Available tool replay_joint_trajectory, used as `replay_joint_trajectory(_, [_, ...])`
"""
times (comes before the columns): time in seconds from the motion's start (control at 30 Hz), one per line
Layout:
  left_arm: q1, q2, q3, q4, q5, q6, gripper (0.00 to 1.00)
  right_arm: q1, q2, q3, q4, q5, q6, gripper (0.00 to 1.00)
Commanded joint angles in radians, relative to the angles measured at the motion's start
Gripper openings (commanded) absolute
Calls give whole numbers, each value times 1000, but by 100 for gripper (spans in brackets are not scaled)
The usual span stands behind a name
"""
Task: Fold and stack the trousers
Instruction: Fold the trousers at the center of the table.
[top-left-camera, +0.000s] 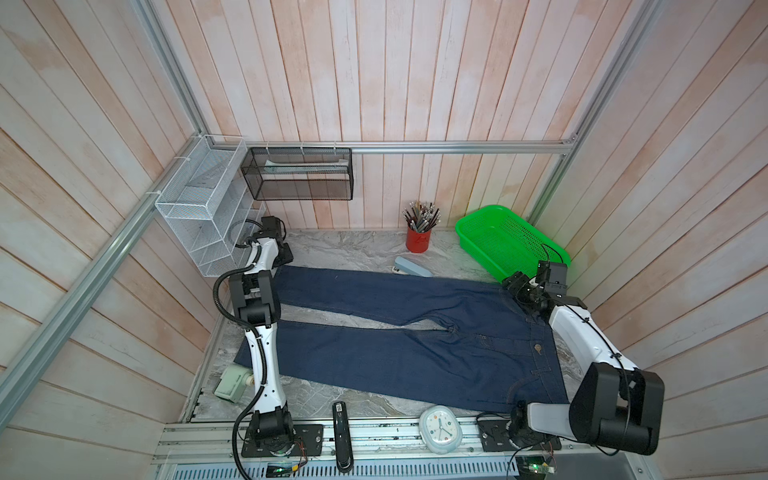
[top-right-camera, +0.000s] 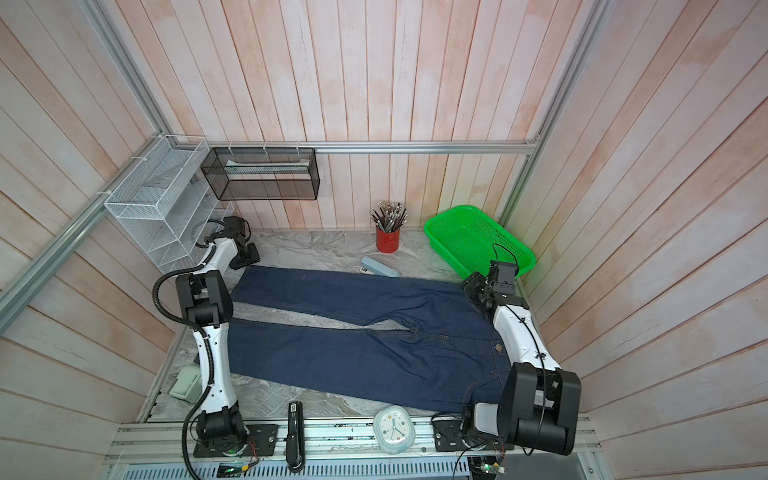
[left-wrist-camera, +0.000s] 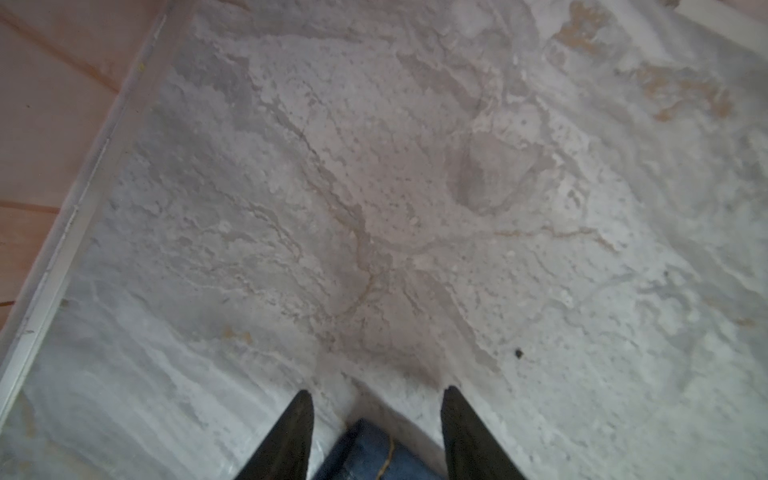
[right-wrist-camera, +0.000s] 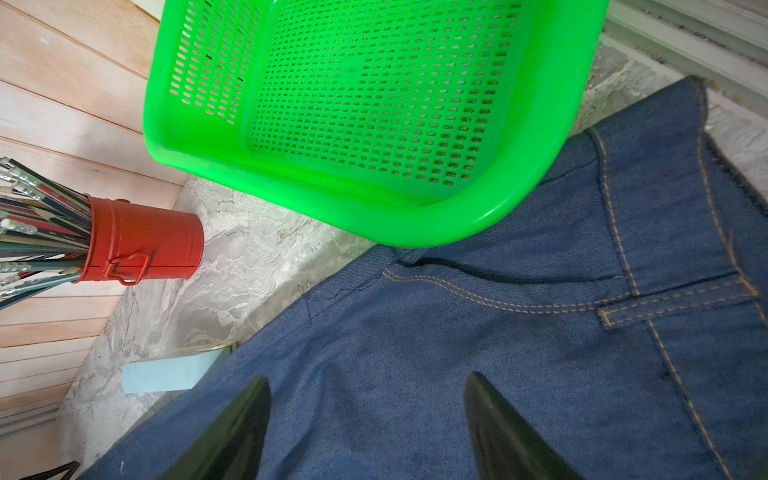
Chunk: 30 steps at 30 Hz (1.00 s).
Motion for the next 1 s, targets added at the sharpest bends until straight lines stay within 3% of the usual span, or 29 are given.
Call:
replay_joint_trajectory(0.0, [14,47,-16,-65,24,0,46,5,-12,24,-14,-1,-3,75])
replay_joint_trajectory(0.23, [19,24,-86,-88,33,35,40,6,-16,26,-8,-3,1,75])
replay_joint_trajectory(0.77, [18,-47,-132,-38,83,32,0,5,-19,38,-11,4,3,75])
replay_joint_trajectory(0.97, [14,-103,-133,-22,103,30,0,-7,-30,65,-32,28,13,76])
